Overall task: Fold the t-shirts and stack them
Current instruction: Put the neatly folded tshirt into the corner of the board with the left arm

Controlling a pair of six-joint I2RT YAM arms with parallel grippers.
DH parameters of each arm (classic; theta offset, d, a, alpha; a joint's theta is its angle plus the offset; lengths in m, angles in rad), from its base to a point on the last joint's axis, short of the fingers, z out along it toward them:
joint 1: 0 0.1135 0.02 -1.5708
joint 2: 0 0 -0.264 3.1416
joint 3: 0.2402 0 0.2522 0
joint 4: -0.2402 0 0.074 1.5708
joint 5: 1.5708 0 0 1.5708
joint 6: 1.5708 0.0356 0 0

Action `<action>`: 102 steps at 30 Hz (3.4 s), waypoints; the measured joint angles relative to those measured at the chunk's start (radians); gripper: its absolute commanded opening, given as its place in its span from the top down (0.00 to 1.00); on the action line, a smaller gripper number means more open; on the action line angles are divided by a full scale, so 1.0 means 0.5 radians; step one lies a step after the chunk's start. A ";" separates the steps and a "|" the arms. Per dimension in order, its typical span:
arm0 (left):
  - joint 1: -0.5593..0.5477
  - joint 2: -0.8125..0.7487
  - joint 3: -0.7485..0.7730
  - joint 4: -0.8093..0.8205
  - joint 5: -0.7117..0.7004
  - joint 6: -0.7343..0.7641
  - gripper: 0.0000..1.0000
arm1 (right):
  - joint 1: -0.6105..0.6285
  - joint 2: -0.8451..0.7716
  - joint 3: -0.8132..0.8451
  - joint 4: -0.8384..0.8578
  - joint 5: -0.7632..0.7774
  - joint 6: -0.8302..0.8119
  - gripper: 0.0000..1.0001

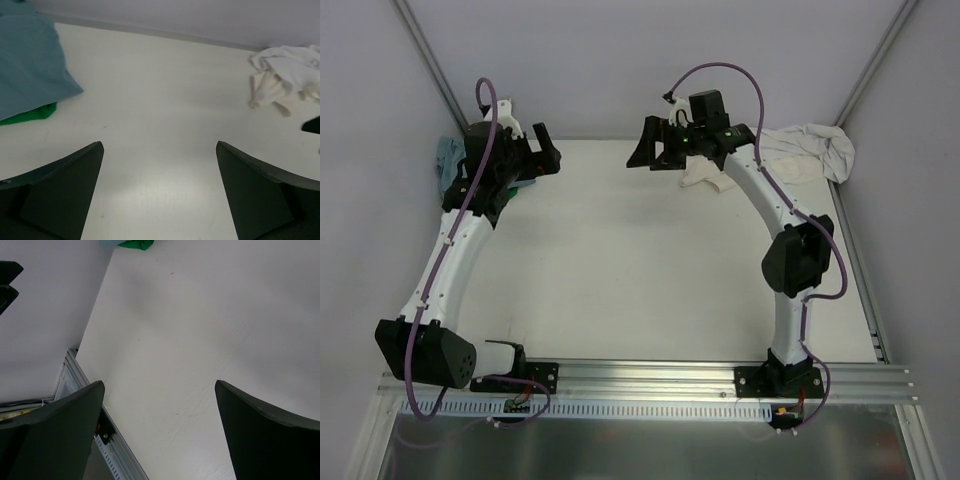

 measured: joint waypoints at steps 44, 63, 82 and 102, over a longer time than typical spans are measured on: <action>0.559 1.942 1.683 -0.662 -0.287 0.231 0.01 | -0.306 -0.697 -1.028 -0.098 0.050 -0.271 0.01; 0.591 2.014 1.684 -0.643 -0.512 0.248 0.01 | -0.364 -0.706 -1.134 -0.117 0.053 -0.272 0.00; 0.802 2.236 1.831 -0.654 -0.205 0.246 0.01 | -0.373 -0.692 -1.049 -0.240 0.055 -0.288 0.01; 0.923 2.551 2.230 -1.028 -0.011 0.130 0.02 | -0.373 -0.644 -0.835 -0.330 0.088 -0.260 0.00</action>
